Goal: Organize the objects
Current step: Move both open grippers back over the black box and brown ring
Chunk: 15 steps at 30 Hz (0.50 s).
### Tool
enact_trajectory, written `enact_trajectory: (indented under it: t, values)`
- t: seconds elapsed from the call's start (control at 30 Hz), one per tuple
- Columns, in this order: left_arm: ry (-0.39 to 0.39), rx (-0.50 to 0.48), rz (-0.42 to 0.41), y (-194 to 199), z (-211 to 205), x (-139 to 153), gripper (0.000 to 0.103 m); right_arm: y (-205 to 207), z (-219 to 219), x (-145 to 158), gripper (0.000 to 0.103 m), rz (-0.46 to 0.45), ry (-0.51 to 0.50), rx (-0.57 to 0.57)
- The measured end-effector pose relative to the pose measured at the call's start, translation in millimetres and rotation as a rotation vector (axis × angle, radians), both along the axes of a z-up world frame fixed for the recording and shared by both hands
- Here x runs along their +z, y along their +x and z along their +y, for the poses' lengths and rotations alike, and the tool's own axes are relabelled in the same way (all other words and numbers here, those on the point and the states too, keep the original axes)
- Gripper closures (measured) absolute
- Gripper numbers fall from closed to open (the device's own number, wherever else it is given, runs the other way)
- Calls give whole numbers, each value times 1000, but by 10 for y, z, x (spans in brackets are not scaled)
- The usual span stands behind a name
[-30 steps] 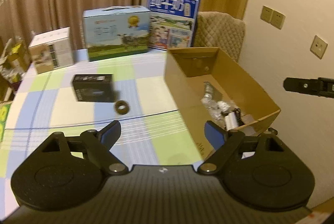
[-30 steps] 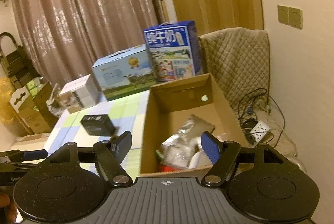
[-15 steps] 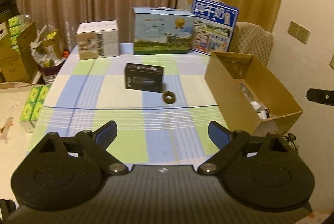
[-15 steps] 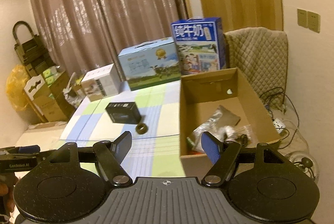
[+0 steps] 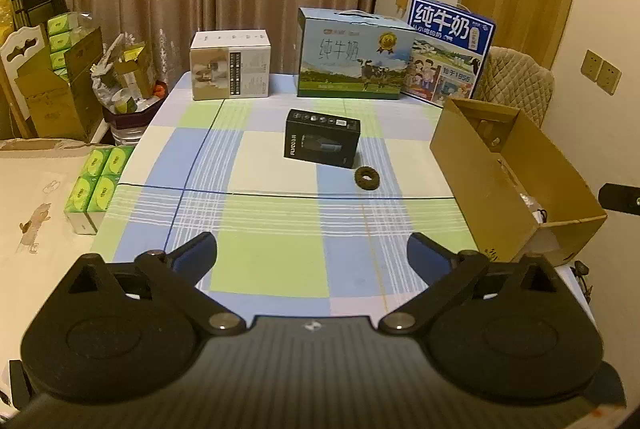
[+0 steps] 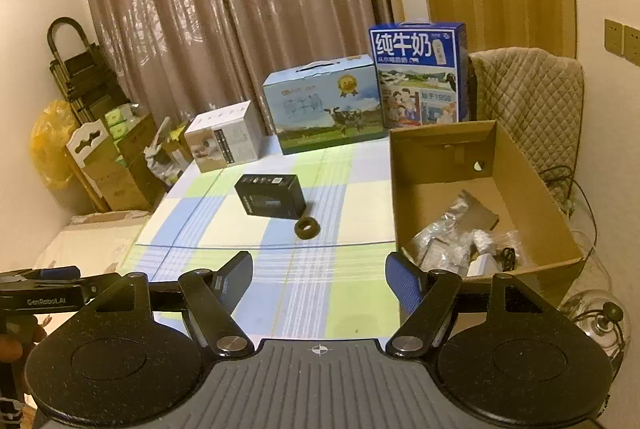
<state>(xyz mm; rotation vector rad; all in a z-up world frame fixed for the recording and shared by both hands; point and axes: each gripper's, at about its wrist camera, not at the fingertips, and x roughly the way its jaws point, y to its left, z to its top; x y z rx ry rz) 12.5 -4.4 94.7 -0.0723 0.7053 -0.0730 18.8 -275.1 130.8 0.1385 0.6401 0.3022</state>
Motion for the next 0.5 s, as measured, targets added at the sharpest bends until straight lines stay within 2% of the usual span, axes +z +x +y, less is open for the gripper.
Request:
enact_trajectory:
  t: [0.5]
  values:
    - [6,37,14,209,166,-200,1,189,379,-303,33,9,-20,60]
